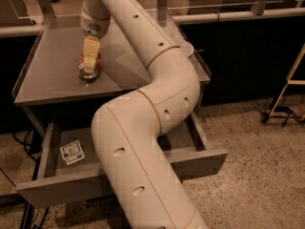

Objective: Place coke can into top drawer

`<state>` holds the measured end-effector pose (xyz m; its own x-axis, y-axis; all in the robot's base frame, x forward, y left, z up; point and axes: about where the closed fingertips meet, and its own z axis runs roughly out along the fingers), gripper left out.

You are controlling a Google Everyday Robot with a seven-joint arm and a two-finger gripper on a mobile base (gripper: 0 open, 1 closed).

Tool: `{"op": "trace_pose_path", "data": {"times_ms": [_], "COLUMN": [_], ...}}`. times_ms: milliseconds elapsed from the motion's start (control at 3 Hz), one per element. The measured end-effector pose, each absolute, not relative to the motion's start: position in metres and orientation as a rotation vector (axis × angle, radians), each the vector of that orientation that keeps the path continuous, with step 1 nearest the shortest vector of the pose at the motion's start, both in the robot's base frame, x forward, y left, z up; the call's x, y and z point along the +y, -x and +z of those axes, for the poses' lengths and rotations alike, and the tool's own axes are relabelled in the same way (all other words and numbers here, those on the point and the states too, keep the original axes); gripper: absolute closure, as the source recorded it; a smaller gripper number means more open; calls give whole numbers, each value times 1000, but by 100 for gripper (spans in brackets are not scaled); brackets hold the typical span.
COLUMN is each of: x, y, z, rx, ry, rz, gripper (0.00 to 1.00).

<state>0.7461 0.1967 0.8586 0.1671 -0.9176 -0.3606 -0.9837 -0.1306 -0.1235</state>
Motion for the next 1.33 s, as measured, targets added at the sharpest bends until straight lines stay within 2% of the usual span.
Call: {"op": "trace_pose_path", "data": {"times_ms": [1333], "x": [198], "y": [-738], "z": [851], "rx": [1820], "ry": [2151], "rz": [328], "gripper": [0]}}
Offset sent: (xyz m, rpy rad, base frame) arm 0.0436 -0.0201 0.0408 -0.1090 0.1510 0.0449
